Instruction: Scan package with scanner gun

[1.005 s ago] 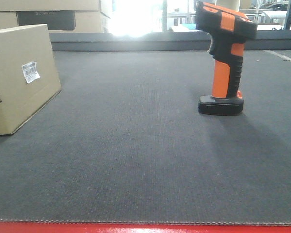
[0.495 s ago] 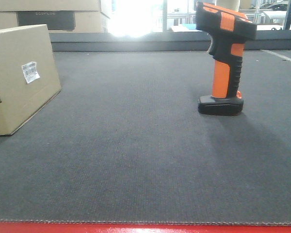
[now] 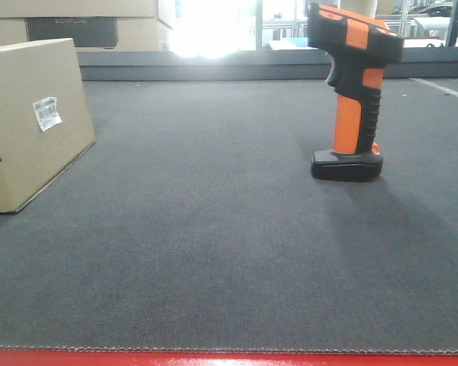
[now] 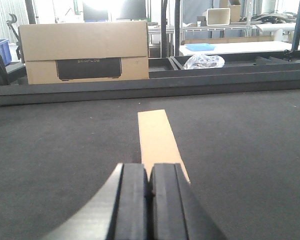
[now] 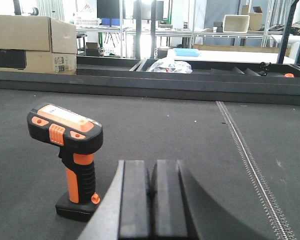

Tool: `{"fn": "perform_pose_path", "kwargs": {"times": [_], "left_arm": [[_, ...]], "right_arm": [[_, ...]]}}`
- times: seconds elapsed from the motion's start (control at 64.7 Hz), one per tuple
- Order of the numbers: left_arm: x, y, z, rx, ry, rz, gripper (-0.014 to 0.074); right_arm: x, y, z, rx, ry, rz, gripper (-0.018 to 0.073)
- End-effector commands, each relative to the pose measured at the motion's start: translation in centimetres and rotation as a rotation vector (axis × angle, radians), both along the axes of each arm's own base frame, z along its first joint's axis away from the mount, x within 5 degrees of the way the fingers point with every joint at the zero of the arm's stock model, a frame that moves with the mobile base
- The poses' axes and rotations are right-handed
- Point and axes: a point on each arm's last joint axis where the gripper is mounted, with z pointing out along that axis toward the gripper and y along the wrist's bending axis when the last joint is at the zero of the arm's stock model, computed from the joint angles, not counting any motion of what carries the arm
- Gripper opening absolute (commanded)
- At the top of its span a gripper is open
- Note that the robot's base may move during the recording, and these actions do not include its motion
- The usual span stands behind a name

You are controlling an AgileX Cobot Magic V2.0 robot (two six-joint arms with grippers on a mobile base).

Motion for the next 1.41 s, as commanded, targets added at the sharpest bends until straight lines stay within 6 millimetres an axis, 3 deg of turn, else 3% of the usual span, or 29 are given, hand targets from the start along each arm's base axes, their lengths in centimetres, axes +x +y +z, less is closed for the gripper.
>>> {"fn": "perform_pose_path", "kwargs": {"times": [0.0,0.325,0.51,0.649,0.974,1.392], "left_arm": [[-0.1,0.0,0.2,-0.008,-0.024,-0.006,-0.0111],[-0.1,0.0,0.2,-0.008,-0.024,-0.006,-0.0111],[-0.2,0.2,-0.8,-0.007,-0.009,0.027,-0.0111],[-1.0,0.7,-2.7,-0.007,-0.013,0.093,-0.0111],[-2.1,0.8,-10.5,-0.018,-0.048,0.115,-0.0111],[-2.0,0.8,-10.6,-0.029,-0.062,0.113,-0.0111]], "right_arm": [[-0.1,-0.1,0.1,-0.012,-0.015,-0.009,-0.0153],[-0.1,-0.1,0.1,-0.012,-0.015,-0.009,-0.0153],[-0.1,-0.1,0.1,-0.012,-0.015,-0.009,-0.0153],[-0.1,-0.1,0.1,-0.012,-0.015,-0.009,-0.0153],[-0.1,-0.1,0.1,-0.012,-0.015,-0.009,-0.0153],[-0.1,-0.1,0.1,-0.012,-0.015,-0.009,-0.0153]]}}
